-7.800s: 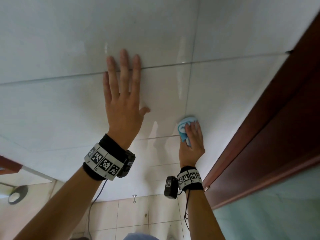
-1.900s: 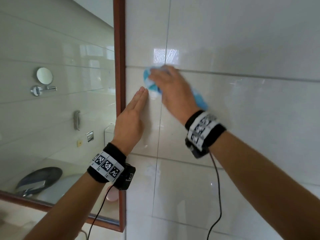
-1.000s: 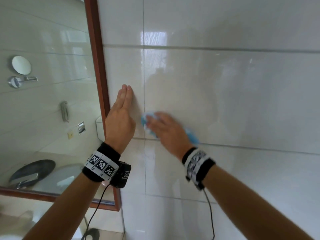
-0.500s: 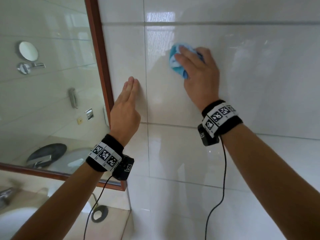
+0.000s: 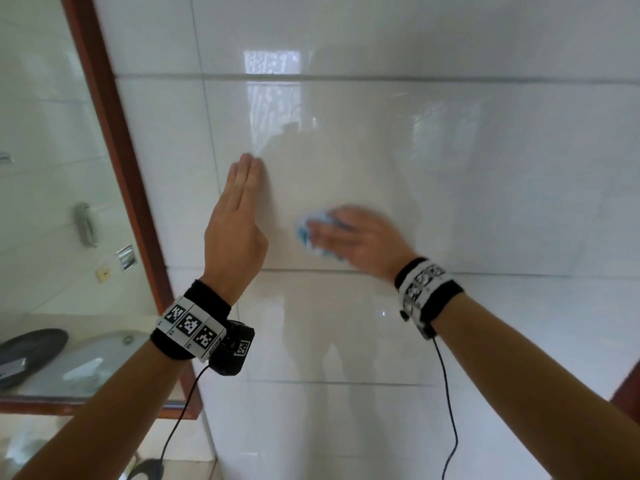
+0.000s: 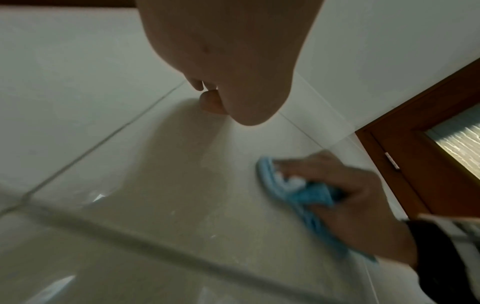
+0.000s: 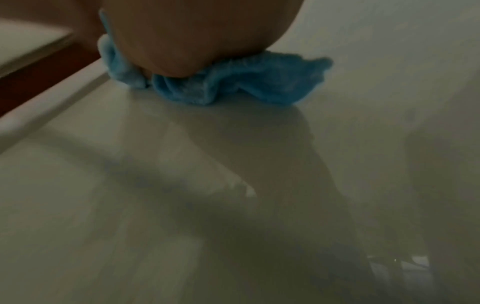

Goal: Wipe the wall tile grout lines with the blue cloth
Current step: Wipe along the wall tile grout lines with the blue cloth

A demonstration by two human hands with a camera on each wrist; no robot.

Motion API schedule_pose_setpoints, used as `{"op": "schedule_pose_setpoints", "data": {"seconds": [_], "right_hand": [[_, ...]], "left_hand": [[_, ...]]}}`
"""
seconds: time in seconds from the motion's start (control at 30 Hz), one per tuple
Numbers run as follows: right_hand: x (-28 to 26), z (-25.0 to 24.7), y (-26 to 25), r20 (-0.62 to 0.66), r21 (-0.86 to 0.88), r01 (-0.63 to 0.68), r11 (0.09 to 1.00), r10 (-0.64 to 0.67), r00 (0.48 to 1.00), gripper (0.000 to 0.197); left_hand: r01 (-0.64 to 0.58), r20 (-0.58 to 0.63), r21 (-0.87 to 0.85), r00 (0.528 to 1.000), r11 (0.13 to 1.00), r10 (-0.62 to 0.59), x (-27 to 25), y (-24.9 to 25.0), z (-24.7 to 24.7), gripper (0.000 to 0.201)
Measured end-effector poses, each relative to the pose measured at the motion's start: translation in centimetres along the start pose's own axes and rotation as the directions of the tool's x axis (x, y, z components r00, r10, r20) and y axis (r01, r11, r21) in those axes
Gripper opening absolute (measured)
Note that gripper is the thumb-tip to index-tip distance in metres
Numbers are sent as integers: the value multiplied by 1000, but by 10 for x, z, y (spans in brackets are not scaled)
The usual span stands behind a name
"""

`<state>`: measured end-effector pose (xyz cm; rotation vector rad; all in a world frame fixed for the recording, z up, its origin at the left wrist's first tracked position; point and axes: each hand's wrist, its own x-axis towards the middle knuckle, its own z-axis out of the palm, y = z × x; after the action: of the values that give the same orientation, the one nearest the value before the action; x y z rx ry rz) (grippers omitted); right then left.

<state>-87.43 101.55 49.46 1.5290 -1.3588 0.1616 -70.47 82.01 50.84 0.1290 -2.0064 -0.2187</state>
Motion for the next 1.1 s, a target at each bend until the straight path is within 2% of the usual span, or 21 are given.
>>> {"op": "schedule_pose_setpoints", "data": {"seconds": [0.07, 0.13, 0.17, 0.27, 0.33, 0.4, 0.53, 0.6, 0.63, 0.67, 0.73, 0.77, 0.8, 0.83, 0.9, 0.93, 0.97, 1.07, 1.1], "right_hand": [[30, -32, 44, -106, -44, -113, 993, 108, 988, 31], [63, -68, 89, -311, -85, -255, 963, 217, 925, 44], [77, -86, 106, -374, -98, -350, 932, 291, 881, 49], [95, -106, 130, -477, -79, -484, 872, 393, 786, 45], [92, -100, 124, -480, -40, -512, 858, 433, 763, 46], [78, -87, 105, -443, -17, -505, 863, 447, 777, 49], [25, -69, 71, -322, -100, -311, 945, 265, 909, 40], [19, -84, 83, -316, -119, -338, 934, 287, 904, 43], [22, -97, 97, -356, -103, -425, 899, 366, 860, 49], [28, -113, 115, -435, -69, -534, 843, 457, 776, 54], [46, -153, 160, -566, 61, -700, 712, 602, 563, 55], [54, -171, 181, -588, 131, -736, 664, 650, 481, 52], [60, -185, 199, -604, 178, -752, 635, 674, 426, 51], [65, -191, 209, -617, 196, -761, 618, 681, 394, 50], [69, -180, 206, -627, 206, -767, 607, 684, 373, 51], [68, -167, 193, -619, 198, -761, 617, 681, 391, 53], [62, -152, 176, -595, 172, -736, 655, 664, 452, 55], [28, -120, 121, -397, -28, -523, 852, 470, 788, 56], [17, -118, 112, -326, -79, -435, 897, 389, 861, 51]], "left_hand": [[4, -28, -1, 1000, 1000, -4, 11, 10, 3, 105], [-3, -43, -3, 999, 1000, 3, 20, 22, 5, 104], [-17, -46, -5, 999, 1000, 17, 24, 28, 6, 104], [-60, -61, -9, 996, 998, 59, 38, 43, 11, 102], [-61, -76, -5, 995, 998, 61, 44, 52, 14, 102], [-62, -78, -10, 995, 998, 61, 47, 62, 18, 103], [-92, -84, -29, 992, 995, 89, 50, 81, 25, 101], [-115, -77, 4, 990, 993, 115, 56, 88, 28, 94], [-129, -71, 40, 989, 991, 131, 60, 90, 30, 90], [-140, -62, 78, 988, 987, 145, 64, 93, 31, 87], [-142, -55, 124, 987, 982, 150, 72, 99, 35, 85], [-140, -58, 128, 987, 982, 149, 75, 102, 36, 84], [-141, -65, 127, 987, 982, 150, 78, 106, 38, 83], [-144, -74, 126, 985, 981, 154, 81, 109, 40, 82], [-151, -96, 117, 982, 982, 162, 86, 114, 43, 81], [-155, -102, 108, 981, 982, 166, 89, 117, 44, 80], [-162, -101, 101, 980, 982, 172, 91, 120, 46, 80], [-199, -82, 95, 975, 975, 207, 97, 131, 51, 81], [-208, -78, 95, 973, 973, 216, 100, 134, 53, 81]]}}
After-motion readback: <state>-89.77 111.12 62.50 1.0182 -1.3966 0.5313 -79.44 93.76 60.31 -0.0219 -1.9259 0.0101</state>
